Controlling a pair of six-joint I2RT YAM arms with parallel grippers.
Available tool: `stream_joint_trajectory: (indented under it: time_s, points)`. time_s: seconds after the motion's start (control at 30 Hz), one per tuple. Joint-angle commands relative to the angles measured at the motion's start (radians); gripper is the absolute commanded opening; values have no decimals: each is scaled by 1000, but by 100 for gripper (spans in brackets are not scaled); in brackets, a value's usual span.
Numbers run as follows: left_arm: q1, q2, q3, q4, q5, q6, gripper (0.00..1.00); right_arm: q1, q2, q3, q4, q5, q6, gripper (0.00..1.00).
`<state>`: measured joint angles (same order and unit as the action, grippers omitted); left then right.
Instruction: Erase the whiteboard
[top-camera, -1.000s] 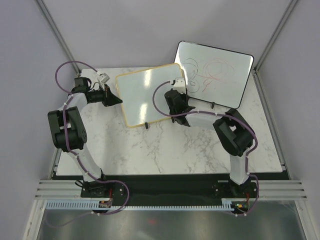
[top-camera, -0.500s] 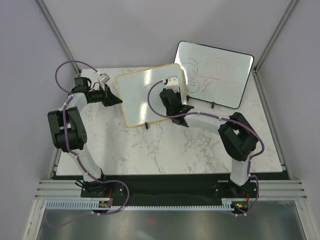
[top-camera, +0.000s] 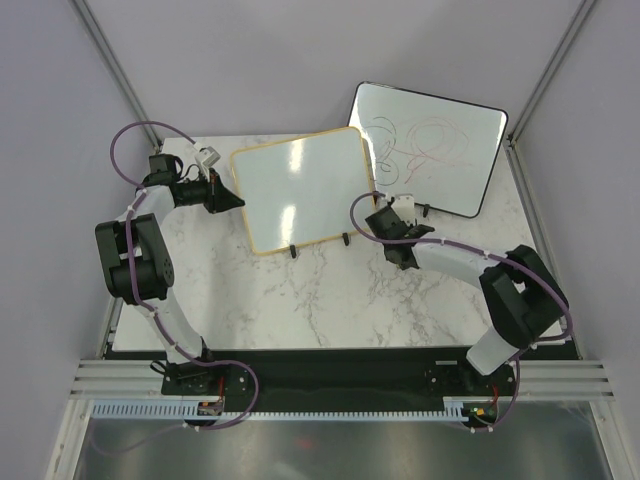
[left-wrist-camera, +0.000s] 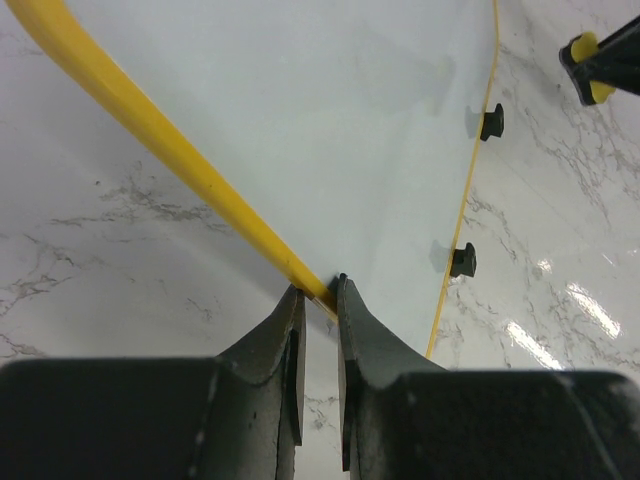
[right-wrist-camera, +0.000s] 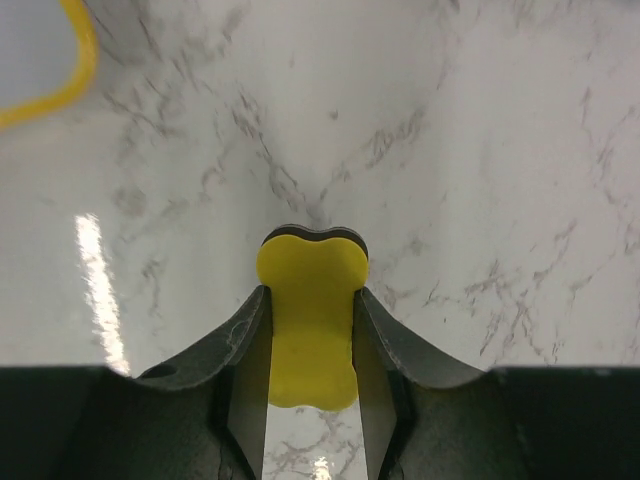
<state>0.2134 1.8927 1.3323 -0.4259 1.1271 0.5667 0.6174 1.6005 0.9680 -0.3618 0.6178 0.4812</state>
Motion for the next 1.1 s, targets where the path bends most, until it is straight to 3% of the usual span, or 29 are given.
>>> stream_joint_trajectory:
  time_s: [0.0, 0.17, 0.3, 0.4, 0.77, 0.8, 0.87, 0.93, 1.07]
  points:
    - [-3, -49, 7, 9, -18, 94, 2, -4, 30, -28, -71, -67, 91, 0]
    - [-3, -56, 2, 6, -27, 96, 5, -5, 85, -14, -69, -105, 96, 0]
    - [-3, -57, 1, 4, -29, 102, 15, -5, 91, -17, -68, -95, 105, 50]
    - [-3, -55, 1, 4, -29, 107, 31, -5, 79, -18, -66, -82, 103, 61]
    - [-2, -95, -18, 6, -20, 119, 68, -5, -59, -28, -43, -41, 76, 82]
    - [-3, -104, -25, 6, -21, 119, 71, -5, -72, -29, -43, -29, 76, 88]
    - [-3, -133, -30, -4, -26, 119, 84, -8, -108, -32, -55, 43, 88, 98]
    - [-2, -159, -42, -39, -33, 130, 99, -36, -138, -35, -80, 92, 100, 98]
    - [0, -292, -110, -86, -123, 137, 99, -126, -212, -74, -78, 105, 119, 98]
